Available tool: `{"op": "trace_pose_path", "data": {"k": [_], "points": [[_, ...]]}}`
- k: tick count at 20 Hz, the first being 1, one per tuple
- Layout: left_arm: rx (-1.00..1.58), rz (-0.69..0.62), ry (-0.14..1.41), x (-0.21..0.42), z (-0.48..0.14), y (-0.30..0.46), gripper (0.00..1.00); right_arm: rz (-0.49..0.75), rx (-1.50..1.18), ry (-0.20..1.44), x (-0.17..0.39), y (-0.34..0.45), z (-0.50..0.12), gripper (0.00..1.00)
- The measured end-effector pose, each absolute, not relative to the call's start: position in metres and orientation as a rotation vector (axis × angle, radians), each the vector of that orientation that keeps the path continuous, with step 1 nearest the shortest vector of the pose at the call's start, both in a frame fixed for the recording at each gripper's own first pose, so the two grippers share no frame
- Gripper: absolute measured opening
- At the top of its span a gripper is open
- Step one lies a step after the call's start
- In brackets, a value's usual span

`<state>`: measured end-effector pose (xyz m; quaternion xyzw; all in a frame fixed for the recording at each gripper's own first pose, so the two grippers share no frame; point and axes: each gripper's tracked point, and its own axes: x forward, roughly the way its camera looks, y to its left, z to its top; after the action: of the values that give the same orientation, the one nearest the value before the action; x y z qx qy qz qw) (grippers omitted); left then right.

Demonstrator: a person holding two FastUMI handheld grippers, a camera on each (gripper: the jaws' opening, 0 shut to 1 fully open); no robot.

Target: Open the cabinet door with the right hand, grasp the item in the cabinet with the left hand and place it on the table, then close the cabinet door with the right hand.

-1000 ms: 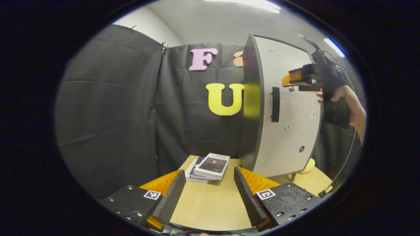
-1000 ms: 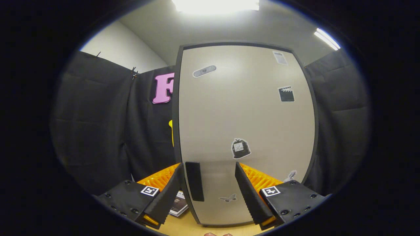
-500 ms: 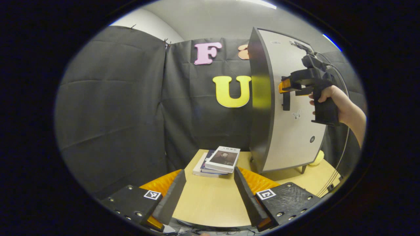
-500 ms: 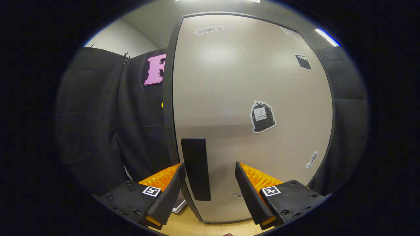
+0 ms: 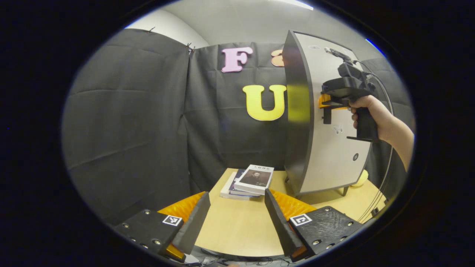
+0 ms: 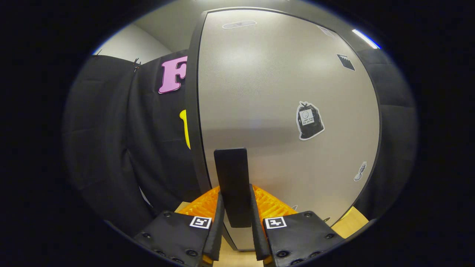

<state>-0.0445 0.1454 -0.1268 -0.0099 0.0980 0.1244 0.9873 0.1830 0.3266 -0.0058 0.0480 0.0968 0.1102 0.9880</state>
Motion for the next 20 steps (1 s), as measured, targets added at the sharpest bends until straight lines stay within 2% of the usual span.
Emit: {"op": "trace_pose_path", "data": {"k": [2, 7, 12, 20], "points": [[-0.02, 0.248, 0.196, -0.046, -0.127, 0.144, 0.87, 0.22, 0.054, 0.171, 0.182, 0.327, -0.005, 0.3], [-0.019, 0.238, 0.214, -0.047, -0.134, 0.136, 0.87, 0.307, 0.044, 0.187, 0.181, 0.328, -0.006, 0.12], [-0.005, 0.234, 0.192, -0.047, -0.125, 0.121, 0.87, 0.357, 0.021, 0.172, 0.171, 0.327, -0.004, 0.13], [-0.005, 0.28, 0.175, -0.065, -0.106, 0.08, 0.87, 0.508, 0.018, 0.17, 0.136, 0.318, 0.006, 0.13]]}}
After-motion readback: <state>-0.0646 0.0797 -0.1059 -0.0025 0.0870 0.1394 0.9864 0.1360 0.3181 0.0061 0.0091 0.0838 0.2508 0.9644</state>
